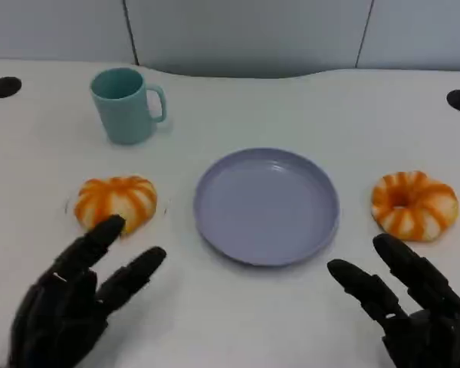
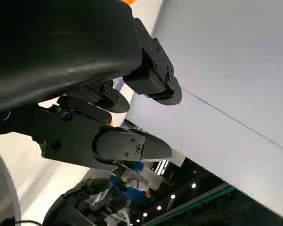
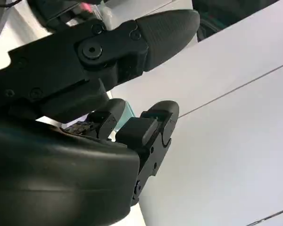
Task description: Grasp the bread from the table and place it into the plate.
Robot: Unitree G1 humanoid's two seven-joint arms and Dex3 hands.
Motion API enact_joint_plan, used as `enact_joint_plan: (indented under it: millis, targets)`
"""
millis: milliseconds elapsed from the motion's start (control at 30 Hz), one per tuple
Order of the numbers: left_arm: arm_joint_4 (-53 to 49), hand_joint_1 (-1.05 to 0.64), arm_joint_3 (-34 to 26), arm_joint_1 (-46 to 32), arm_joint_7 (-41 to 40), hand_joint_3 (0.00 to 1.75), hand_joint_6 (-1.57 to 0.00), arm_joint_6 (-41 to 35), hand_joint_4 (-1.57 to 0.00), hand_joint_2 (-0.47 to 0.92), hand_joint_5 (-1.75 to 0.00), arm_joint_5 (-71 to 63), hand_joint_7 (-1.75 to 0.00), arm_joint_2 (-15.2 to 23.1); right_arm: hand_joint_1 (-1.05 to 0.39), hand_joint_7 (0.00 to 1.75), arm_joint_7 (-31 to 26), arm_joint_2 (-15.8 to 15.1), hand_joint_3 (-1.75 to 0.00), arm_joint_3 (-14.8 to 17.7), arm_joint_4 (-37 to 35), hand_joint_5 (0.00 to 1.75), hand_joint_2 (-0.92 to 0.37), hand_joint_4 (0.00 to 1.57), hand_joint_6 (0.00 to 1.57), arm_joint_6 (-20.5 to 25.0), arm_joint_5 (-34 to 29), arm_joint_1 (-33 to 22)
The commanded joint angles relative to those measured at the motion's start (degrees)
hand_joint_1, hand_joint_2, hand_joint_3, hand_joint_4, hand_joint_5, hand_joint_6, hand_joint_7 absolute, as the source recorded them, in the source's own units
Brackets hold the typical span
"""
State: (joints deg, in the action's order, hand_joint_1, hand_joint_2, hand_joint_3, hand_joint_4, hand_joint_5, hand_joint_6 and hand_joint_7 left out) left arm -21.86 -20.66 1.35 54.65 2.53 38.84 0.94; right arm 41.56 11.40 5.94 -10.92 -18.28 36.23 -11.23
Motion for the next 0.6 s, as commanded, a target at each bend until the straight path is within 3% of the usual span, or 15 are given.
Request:
enact_joint_plan:
  millis: [33, 233, 367, 400, 500, 600]
  targets:
    - [7.0, -0.48, -1.6, -0.7, -0.8, 0.05, -0.65, 7.1, -0.71, 0.9, -0.02, -3.3, -0.01, 5.1, -0.57, 0.0, 0.0, 0.7, -0.1, 0.0, 0.4, 0.37, -0.92, 0.61, 0.72, 0.0, 0.3, -0.6]
    - [14.0, -0.49, -2.0, 0.0, -2.4, 0.0, -0.68, 22.6, -0.75, 0.85, -0.02, -13.4, -0.01, 12.9, -0.58, 0.0, -0.4, 0.7, -0.11, -0.2, -0.2, 0.37, -0.92, 0.61, 0.72, -0.2, -0.2, -0.1]
    - [13.8, -0.5, -0.8, -0.1, -3.8, 0.0, -0.69, 25.5, -0.75, 0.85, -0.01, -14.4, -0.01, 14.3, -0.59, 0.0, -0.4, 0.7, -0.1, -0.2, -0.2, 0.37, -0.92, 0.61, 0.72, -0.2, -0.2, -0.1]
    - [13.1, -0.5, -0.7, 1.4, -4.4, 0.0, -0.69, 29.1, -0.75, 0.85, -0.01, -18.5, -0.01, 17.0, -0.59, 0.0, -0.5, 0.7, -0.1, -0.1, -0.3, 0.37, -0.92, 0.61, 0.72, -0.1, -0.2, 0.0]
    - [9.9, -0.45, 0.7, 5.2, -6.5, 0.01, -0.51, 37.7, -0.58, 0.86, 0.0, -30.5, 0.0, 23.8, -0.59, 0.0, -0.5, 0.7, -0.1, 0.0, -0.4, 0.37, -0.92, 0.61, 0.73, 0.1, 0.0, 0.3]
    - [5.8, -0.47, 3.4, 7.6, -10.3, 0.01, -0.4, 43.0, -0.46, 0.88, 0.0, -38.8, 0.0, 27.3, -0.58, 0.0, -0.4, 0.6, -0.1, 0.0, -0.4, 0.37, -0.92, 0.61, 0.73, 0.2, 0.2, 0.5]
